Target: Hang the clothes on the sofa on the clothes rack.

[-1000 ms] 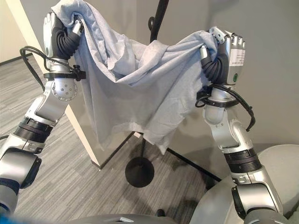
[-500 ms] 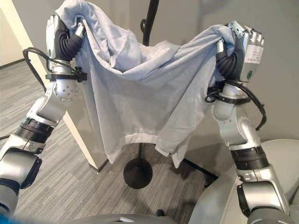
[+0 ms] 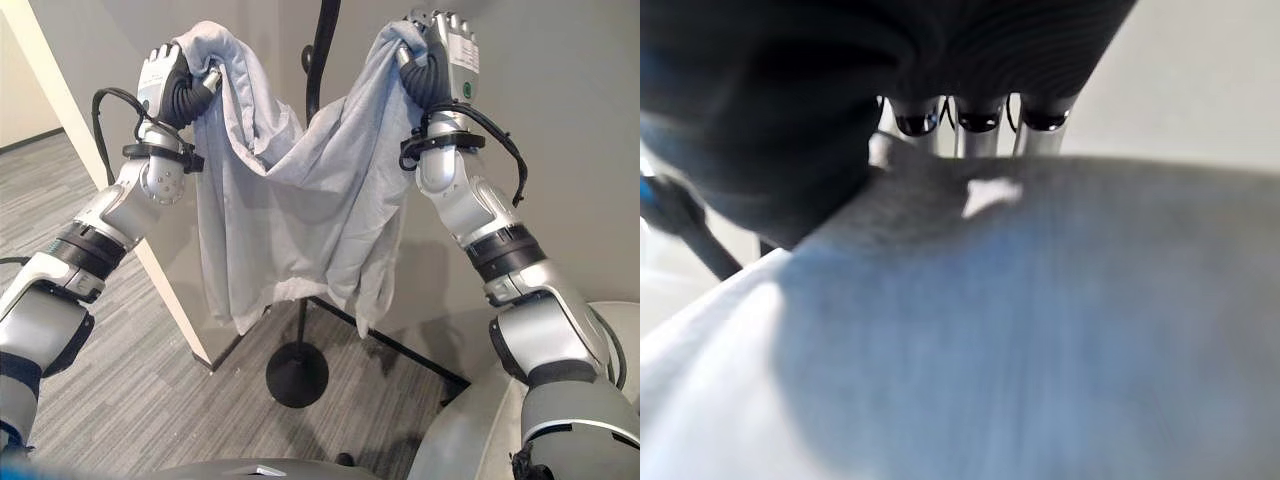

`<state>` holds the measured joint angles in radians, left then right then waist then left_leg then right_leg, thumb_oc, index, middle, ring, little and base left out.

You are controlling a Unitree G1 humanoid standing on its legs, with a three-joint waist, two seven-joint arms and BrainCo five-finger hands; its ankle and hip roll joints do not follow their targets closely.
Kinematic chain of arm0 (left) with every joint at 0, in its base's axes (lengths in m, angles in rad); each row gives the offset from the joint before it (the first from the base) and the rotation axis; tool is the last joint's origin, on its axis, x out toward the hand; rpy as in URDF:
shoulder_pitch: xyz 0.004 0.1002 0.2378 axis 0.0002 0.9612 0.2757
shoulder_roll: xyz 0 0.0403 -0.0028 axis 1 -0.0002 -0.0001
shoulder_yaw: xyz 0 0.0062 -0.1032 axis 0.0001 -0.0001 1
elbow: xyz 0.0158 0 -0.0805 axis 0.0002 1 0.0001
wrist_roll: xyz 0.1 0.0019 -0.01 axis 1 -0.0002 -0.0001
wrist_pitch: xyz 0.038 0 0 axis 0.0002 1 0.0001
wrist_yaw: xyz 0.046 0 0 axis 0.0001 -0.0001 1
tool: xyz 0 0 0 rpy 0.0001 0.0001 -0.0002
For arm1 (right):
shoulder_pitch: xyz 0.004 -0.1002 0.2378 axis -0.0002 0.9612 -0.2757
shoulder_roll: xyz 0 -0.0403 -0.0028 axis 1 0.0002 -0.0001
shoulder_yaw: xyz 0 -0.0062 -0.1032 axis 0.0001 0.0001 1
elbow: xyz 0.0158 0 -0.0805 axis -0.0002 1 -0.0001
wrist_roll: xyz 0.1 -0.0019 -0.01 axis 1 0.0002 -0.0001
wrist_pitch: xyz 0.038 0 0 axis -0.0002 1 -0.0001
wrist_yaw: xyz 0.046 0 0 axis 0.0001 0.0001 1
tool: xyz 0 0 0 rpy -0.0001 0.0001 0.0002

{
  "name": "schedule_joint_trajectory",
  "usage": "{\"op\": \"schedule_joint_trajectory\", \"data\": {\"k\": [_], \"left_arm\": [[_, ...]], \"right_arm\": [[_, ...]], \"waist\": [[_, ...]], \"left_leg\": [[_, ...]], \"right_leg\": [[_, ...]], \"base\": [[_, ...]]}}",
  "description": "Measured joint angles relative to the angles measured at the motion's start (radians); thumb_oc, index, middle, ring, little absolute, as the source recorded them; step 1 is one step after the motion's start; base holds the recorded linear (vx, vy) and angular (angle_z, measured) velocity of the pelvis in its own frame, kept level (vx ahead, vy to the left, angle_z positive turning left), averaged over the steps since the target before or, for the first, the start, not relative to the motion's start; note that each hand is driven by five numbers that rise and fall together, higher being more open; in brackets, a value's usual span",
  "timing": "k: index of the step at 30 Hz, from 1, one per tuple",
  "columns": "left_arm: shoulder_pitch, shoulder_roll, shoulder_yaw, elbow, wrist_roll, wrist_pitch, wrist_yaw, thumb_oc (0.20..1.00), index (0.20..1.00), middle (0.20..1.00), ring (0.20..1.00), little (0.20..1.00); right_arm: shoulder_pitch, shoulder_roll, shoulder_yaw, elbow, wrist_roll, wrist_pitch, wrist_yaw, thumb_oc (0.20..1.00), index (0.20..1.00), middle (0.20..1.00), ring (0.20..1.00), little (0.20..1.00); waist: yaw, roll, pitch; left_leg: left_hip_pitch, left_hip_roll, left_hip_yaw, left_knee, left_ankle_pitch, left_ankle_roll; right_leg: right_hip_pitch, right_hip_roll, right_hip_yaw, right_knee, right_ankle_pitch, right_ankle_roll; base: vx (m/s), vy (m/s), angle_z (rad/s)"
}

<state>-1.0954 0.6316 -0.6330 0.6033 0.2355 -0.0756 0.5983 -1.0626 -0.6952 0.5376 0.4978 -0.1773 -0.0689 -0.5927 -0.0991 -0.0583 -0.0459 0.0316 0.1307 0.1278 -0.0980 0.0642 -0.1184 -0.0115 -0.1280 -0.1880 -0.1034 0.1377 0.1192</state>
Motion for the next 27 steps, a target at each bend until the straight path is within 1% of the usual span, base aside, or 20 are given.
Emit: {"op": "schedule_joint_trajectory", "data": {"k": [2, 5, 9, 14, 21, 23, 27], "left_arm": [[-0.050, -0.006, -0.058, 0.060, -0.021, -0.001, -0.018, 0.200, 0.200, 0.200, 0.200, 0.200], [-0.078, -0.020, -0.074, 0.094, -0.037, -0.002, -0.022, 0.200, 0.200, 0.200, 0.200, 0.200], [-0.155, -0.070, -0.151, 0.220, -0.076, -0.002, -0.035, 0.200, 0.200, 0.200, 0.200, 0.200], [-0.192, -0.081, -0.186, 0.245, -0.077, -0.007, -0.038, 0.200, 0.200, 0.200, 0.200, 0.200], [-0.193, -0.093, -0.191, 0.280, -0.077, -0.009, -0.056, 0.200, 0.200, 0.200, 0.200, 0.200], [-0.193, -0.099, -0.193, 0.281, -0.077, -0.010, -0.056, 0.200, 0.200, 0.200, 0.200, 0.200], [-0.193, -0.100, -0.194, 0.282, -0.077, -0.010, -0.056, 0.200, 0.200, 0.200, 0.200, 0.200]], "right_arm": [[-0.072, 0.018, 0.072, 0.099, 0.031, 0.006, 0.015, 0.200, 0.200, 0.200, 0.200, 0.200], [-0.101, 0.028, 0.108, 0.139, 0.040, 0.005, 0.028, 0.200, 0.200, 0.200, 0.200, 0.200], [-0.187, 0.085, 0.211, 0.282, 0.061, 0.015, 0.059, 0.200, 0.200, 0.200, 0.200, 0.200], [-0.226, 0.121, 0.277, 0.363, 0.060, 0.015, 0.082, 0.200, 0.200, 0.200, 0.200, 0.200], [-0.210, 0.129, 0.303, 0.436, 0.055, 0.020, 0.117, 0.200, 0.200, 0.200, 0.200, 0.200], [-0.180, 0.128, 0.300, 0.467, 0.021, 0.025, 0.120, 0.200, 0.200, 0.200, 0.200, 0.200], [-0.119, 0.128, 0.296, 0.466, 0.019, 0.035, 0.121, 0.200, 0.200, 0.200, 0.200, 0.200]], "waist": [[0.000, 0.002, -0.001], [0.002, 0.003, -0.002], [0.008, 0.006, -0.004], [0.009, 0.016, -0.013], [0.015, 0.021, -0.014], [0.018, 0.022, -0.013], [0.019, 0.022, -0.013]], "left_leg": [[-0.006, -0.001, -0.002, 0.003, 0.001, 0.000], [-0.011, 0.000, -0.004, 0.005, 0.002, 0.001], [-0.020, -0.003, -0.007, 0.005, 0.003, 0.001], [-0.051, -0.007, -0.012, 0.005, 0.009, 0.005], [-0.069, -0.010, -0.023, 0.005, 0.010, 0.005], [-0.070, -0.012, -0.023, 0.005, 0.010, 0.005], [-0.075, -0.013, -0.024, 0.005, 0.010, 0.005]], "right_leg": [[-0.002, 0.000, -0.003, 0.002, 0.000, 0.000], [-0.004, 0.000, -0.011, 0.003, 0.000, 0.000], [-0.010, -0.004, -0.018, 0.003, -0.001, 0.001], [-0.039, -0.007, -0.023, 0.003, 0.002, -0.002], [-0.053, -0.009, -0.026, 0.003, 0.001, -0.002], [-0.054, -0.010, -0.027, 0.003, 0.001, -0.001], [-0.058, -0.012, -0.029, 0.003, 0.001, -0.001]], "base": [[-0.02, -0.004, 0.09], [-0.03, 0.003, 0.07], [-0.04, 0.004, 0.03], [-0.03, 0.003, 0.01], [-0.01, 0.005, 0.03], [0.00, 0.000, 0.00], [0.00, 0.000, 0.00]]}}
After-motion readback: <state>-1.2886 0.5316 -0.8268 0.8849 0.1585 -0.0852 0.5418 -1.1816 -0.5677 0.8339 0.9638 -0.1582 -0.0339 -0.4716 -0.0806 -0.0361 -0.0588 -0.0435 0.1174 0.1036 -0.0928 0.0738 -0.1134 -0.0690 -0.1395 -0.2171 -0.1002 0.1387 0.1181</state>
